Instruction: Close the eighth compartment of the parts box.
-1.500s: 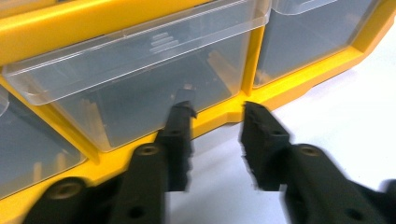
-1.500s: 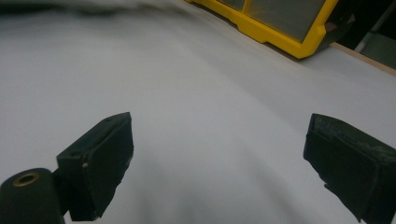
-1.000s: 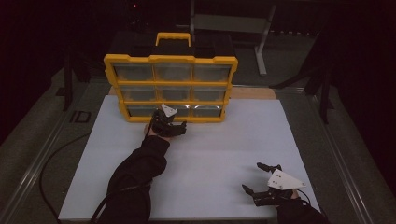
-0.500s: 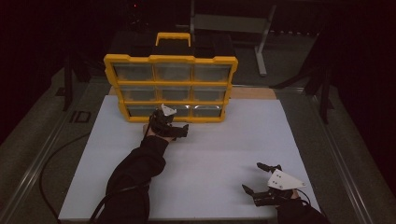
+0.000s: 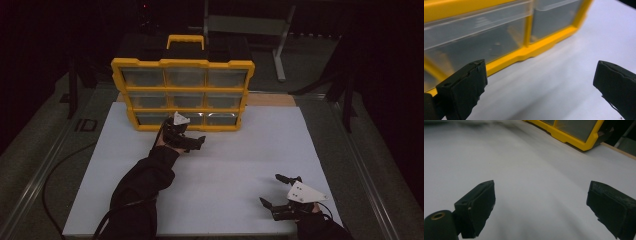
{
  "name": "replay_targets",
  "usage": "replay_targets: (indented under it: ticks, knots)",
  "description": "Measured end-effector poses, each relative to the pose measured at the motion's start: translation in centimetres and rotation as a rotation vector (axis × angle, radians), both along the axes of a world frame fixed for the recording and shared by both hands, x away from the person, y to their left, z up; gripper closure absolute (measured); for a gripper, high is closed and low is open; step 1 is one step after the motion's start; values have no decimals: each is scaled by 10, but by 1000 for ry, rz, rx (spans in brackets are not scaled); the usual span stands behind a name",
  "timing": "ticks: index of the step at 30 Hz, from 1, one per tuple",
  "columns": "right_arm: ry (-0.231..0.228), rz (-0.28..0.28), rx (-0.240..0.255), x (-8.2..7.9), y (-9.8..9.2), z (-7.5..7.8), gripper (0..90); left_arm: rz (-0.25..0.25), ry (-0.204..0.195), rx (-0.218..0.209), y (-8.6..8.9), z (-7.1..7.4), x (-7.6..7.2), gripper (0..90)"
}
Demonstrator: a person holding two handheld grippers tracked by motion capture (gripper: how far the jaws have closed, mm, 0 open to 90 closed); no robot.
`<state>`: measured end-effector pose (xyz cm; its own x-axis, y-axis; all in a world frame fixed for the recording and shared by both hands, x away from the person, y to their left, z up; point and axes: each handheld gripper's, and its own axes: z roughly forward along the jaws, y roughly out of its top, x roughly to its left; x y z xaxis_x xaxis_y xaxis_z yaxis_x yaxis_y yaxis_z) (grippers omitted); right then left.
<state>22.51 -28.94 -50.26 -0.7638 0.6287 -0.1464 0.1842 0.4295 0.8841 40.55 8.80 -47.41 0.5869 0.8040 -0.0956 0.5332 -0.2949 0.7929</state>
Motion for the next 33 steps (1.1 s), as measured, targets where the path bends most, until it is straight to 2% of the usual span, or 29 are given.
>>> replay_targets:
  ticks: [5, 12, 17, 22, 25, 27, 31, 33]
  knots:
    - [2, -3, 2, 0, 0, 0, 84, -21, -23, 6, 2, 3, -4, 0]
    - [-1, -4, 1, 0, 0, 0, 84, -101, -13, -6, 3, 6, -7, 0]
    - [-2, -3, -5, 0, 1, 0, 84, -146, -27, -11, 3, 11, -10, 0]
    - [-4, -5, -6, -1, 1, 1, 84, -179, -14, -14, 5, 15, -12, 0]
    - [-4, -4, -7, 0, 1, 1, 84, -188, -24, 9, 7, 19, -14, 0]
    - [-3, -4, -7, -1, 2, 1, 83, -205, -38, 8, 8, 21, -17, 0]
    - [-3, -5, -9, -1, 2, 1, 84, -232, -33, 44, 9, 24, -21, 0]
    - [-2, -3, -11, -1, 2, 0, 84, -234, -40, 44, 10, 25, -23, 0]
